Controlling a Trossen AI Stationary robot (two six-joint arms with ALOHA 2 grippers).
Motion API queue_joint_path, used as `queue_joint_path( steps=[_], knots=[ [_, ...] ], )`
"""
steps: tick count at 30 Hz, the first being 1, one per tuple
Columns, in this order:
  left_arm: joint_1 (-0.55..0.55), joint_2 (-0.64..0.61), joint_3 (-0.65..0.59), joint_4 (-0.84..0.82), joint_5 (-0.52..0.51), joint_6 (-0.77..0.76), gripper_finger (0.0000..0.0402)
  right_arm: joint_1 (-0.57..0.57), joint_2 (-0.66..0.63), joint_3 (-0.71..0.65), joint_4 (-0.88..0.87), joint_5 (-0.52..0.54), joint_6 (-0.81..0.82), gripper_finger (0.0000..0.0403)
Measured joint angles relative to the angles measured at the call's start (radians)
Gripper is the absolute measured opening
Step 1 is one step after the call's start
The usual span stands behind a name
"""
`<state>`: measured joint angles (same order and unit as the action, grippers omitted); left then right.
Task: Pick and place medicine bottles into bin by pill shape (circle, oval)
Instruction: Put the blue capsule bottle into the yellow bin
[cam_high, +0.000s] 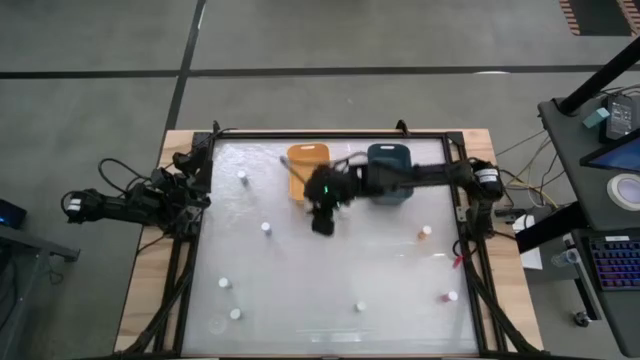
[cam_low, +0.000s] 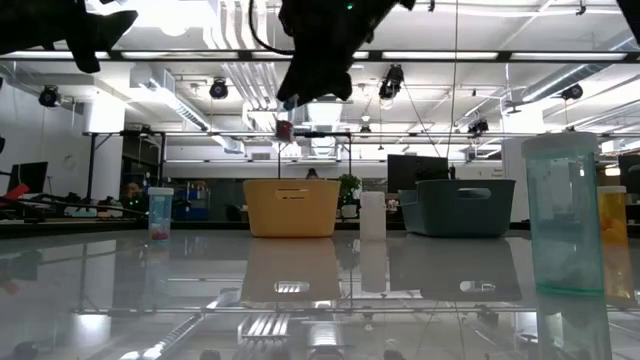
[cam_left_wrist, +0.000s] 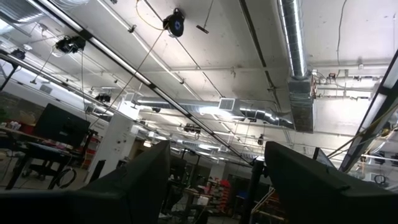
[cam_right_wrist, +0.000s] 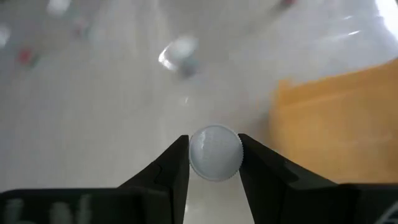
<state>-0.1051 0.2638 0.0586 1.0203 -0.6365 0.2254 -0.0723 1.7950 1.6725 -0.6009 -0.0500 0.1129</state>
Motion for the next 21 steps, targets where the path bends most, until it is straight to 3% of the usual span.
queue_joint_path(
  steps=[8,21],
  knots=[
    [0.0,-0.001,0.0,0.001,0.0,0.001,0.0246,-0.172,0.107,0.161,-0.007,-0.06,-0.078,0.0116],
    [0.0,-0.003,0.0,0.003,0.0,0.001,0.0246,-0.321,0.407,0.504,-0.051,-0.09,-0.148,0.0116]
  ],
)
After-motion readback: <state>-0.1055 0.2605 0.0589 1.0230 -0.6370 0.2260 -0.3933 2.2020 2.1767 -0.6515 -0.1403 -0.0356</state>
